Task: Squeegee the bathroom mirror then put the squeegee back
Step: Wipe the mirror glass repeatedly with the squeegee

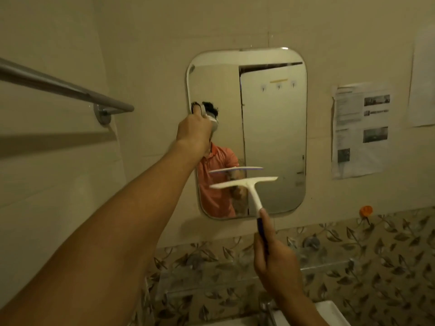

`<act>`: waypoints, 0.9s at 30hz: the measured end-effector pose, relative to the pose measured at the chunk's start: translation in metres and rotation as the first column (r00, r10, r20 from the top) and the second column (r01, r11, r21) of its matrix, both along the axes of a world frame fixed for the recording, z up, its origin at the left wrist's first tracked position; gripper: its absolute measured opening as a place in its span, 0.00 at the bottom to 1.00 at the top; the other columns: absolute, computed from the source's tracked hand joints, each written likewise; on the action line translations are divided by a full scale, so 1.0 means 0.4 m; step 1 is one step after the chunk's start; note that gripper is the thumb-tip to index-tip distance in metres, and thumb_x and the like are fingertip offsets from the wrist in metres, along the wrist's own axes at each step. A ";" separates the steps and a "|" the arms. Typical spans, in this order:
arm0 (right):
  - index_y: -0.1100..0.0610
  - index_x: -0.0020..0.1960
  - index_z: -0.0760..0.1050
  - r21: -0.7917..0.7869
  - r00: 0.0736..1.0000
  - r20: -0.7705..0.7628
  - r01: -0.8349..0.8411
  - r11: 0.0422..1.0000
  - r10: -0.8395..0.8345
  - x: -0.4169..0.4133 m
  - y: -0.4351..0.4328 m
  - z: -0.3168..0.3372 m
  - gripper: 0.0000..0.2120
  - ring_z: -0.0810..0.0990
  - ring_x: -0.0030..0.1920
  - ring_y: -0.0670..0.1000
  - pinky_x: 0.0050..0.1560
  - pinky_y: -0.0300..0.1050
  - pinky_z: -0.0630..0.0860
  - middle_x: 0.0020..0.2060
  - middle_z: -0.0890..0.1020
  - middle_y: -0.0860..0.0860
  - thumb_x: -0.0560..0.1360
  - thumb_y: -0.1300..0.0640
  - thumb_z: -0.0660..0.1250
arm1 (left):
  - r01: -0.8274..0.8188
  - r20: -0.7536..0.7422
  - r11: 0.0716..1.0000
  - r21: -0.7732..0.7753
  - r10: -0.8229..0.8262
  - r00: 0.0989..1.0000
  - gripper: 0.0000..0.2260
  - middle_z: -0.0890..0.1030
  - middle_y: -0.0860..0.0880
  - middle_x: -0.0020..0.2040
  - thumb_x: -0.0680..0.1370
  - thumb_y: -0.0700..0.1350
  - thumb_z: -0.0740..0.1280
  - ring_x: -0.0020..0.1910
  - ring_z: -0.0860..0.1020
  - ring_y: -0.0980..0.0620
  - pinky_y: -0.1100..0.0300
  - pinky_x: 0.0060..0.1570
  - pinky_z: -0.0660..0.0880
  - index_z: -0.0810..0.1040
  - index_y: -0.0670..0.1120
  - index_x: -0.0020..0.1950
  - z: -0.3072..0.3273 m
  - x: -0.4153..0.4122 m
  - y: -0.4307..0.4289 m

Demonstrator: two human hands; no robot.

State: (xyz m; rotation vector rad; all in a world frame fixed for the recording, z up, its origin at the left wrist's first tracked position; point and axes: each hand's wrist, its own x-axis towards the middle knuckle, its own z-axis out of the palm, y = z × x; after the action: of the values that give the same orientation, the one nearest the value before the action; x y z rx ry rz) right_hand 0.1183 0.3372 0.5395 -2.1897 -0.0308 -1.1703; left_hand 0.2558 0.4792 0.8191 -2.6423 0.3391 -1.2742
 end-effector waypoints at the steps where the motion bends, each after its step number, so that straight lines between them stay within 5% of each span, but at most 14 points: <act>1: 0.37 0.81 0.47 0.051 1.000 0.026 -0.002 0.999 0.001 0.006 -0.013 0.046 0.33 0.67 0.22 0.44 0.22 0.42 0.63 0.25 0.70 0.43 0.82 0.50 0.59 | 0.014 -0.021 0.999 -0.033 -0.015 1.000 0.24 0.66 0.40 0.68 0.76 0.42 0.72 0.57 0.77 0.42 0.53 0.50 0.77 0.72 0.40 0.70 -0.007 0.002 0.003; 5: 0.38 0.81 0.49 0.095 0.993 0.097 -0.074 0.993 0.065 0.028 -0.072 0.250 0.30 0.73 0.24 0.45 0.24 0.41 0.69 0.26 0.73 0.45 0.83 0.48 0.57 | 0.107 -0.074 0.983 -0.149 -0.119 0.990 0.25 0.61 0.41 0.74 0.77 0.48 0.70 0.66 0.70 0.41 0.50 0.61 0.74 0.70 0.43 0.73 -0.037 0.003 0.004; 9: 0.42 0.82 0.50 0.094 0.978 0.171 -0.140 0.986 0.123 0.053 -0.095 0.454 0.28 0.72 0.27 0.48 0.28 0.43 0.69 0.28 0.73 0.48 0.85 0.51 0.54 | 0.212 0.107 0.960 -0.181 -0.195 0.975 0.29 0.59 0.42 0.78 0.78 0.53 0.68 0.73 0.63 0.41 0.47 0.70 0.69 0.66 0.46 0.77 -0.118 -0.004 0.010; 12: 0.43 0.82 0.47 0.009 0.974 0.167 -0.157 0.988 0.153 0.087 -0.071 0.571 0.29 0.75 0.28 0.50 0.28 0.43 0.71 0.30 0.75 0.50 0.85 0.52 0.54 | 0.284 0.180 0.948 -0.142 -0.258 0.949 0.30 0.64 0.43 0.75 0.76 0.54 0.69 0.72 0.64 0.43 0.47 0.68 0.70 0.66 0.48 0.77 -0.208 -0.010 0.008; 17: 0.43 0.82 0.44 -0.065 0.967 0.155 -0.196 0.978 0.204 0.135 -0.013 0.686 0.30 0.79 0.31 0.55 0.36 0.57 0.81 0.33 0.79 0.53 0.84 0.51 0.53 | 0.242 0.044 0.970 -0.001 -0.241 0.969 0.28 0.66 0.44 0.71 0.73 0.57 0.70 0.70 0.66 0.41 0.45 0.59 0.75 0.70 0.50 0.71 -0.306 -0.026 -0.004; 27: 0.46 0.83 0.42 -0.122 0.976 0.187 -0.092 0.988 0.114 0.209 0.064 0.732 0.30 0.76 0.31 0.49 0.30 0.43 0.73 0.34 0.77 0.51 0.85 0.51 0.53 | 0.155 -0.030 0.987 -0.031 -0.156 0.987 0.35 0.71 0.40 0.70 0.65 0.60 0.79 0.67 0.72 0.39 0.45 0.55 0.77 0.75 0.51 0.69 -0.372 0.018 0.044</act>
State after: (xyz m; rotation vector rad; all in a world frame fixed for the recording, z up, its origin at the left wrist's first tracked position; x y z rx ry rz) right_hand 0.2019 0.3629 0.8322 -2.1349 -0.2968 -1.3462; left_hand 0.2632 0.4968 0.6704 -2.7088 0.5453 -1.2912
